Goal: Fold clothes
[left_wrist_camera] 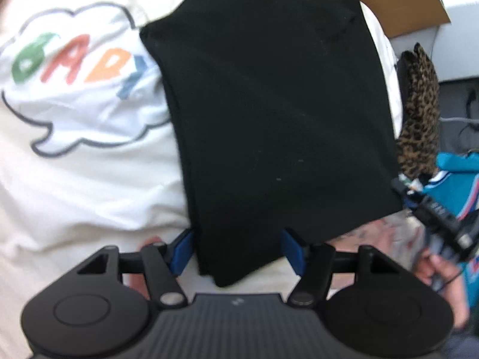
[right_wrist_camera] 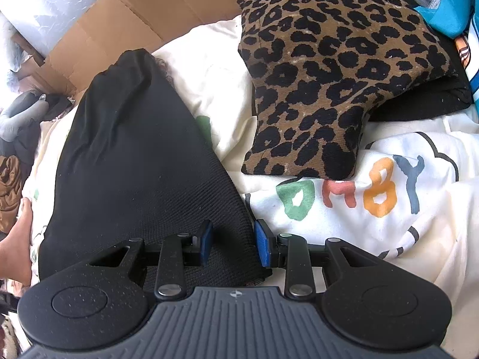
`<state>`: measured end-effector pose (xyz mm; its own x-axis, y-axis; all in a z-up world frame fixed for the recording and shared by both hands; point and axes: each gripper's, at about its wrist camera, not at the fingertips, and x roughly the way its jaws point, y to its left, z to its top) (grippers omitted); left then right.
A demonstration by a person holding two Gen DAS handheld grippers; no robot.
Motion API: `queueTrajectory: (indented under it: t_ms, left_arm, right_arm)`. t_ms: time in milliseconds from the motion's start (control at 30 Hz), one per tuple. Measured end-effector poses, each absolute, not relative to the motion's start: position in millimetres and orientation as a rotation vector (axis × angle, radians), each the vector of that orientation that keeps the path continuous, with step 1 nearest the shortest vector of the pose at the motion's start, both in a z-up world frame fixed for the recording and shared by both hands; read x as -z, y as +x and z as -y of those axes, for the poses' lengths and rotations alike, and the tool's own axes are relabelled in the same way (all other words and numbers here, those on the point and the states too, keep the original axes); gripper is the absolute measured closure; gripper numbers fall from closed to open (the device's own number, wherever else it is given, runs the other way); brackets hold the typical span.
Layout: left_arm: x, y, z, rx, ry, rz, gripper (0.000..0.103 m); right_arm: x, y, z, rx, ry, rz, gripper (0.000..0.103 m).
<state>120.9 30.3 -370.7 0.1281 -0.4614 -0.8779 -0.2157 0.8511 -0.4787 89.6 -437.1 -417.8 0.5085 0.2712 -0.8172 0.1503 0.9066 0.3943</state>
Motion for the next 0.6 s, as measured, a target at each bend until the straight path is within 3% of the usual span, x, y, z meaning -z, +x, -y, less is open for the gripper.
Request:
queueTrajectory:
  t_ms: [167,267,333,433,600]
  left_arm:
    - [380.1,111.9,-44.2,0.218,-0.651,-1.377,0.035]
    - [383.6,110.2,-48.8,0.241,-0.72,-1.339,0.022]
    - [383.3,108.7,-48.0,0.248,-0.734,-1.327,0.021]
    - [383.8,105.1,-48.1,0.296,-0.807,-1.34,0.045]
    - [372.5,93.2,-64.4,0.301,-0.958,-1.3,0.045]
  right_arm:
    - [420.0,88.4,439.8,-0.077,0.473,-1.036,0.066]
    - [420.8,87.6,439.0,-0.076,0.475,-1.033,0.066]
    - [421.0,87.2,438.1,-0.077,0.47,-1.032,0.066]
    - [421.2,86.9,438.3,-0.078,0.47,-1.031,0.066]
    - [421.8,86.3,438.9,-0.078,0.479,-1.028,0.066]
